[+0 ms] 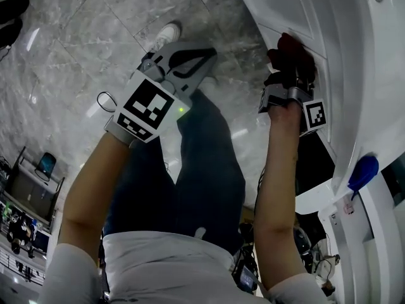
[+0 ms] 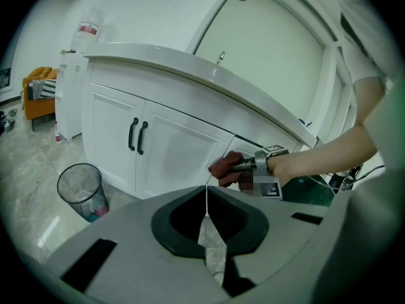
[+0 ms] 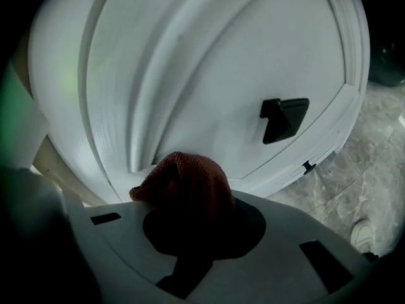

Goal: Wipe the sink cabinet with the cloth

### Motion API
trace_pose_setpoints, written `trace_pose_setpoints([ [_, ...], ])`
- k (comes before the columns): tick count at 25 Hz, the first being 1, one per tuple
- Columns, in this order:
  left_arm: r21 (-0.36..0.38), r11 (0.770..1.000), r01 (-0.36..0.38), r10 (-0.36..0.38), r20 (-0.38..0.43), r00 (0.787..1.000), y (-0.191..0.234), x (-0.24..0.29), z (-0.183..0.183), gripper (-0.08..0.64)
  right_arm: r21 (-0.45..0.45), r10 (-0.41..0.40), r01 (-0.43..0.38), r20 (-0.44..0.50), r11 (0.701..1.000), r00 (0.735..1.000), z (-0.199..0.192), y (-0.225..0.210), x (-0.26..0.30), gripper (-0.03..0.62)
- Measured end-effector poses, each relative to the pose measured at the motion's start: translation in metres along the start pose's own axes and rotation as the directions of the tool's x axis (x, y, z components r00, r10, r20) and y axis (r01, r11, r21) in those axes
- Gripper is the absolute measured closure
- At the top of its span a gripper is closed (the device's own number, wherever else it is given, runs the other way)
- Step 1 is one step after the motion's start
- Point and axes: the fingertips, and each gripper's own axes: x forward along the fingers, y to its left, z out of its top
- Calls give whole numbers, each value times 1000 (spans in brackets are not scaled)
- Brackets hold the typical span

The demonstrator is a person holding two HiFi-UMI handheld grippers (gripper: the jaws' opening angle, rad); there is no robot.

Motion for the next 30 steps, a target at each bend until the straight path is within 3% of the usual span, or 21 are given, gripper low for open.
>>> trace_pose_setpoints([
  [10,8,999,-48,48,-20,999,-24,-19,0,548,-46,-49,50,22,998,999,1,-31,8,545],
  [18,6,998,-65,65,-26,998,-34,-20,1,548,-112,-38,41,30,993,999,6,-44,16,545],
  [30,27,1000,-14,16,-73,997,-38,-6,-9,548,-300,53,-65,-48,952,997,5,-46,28,545],
])
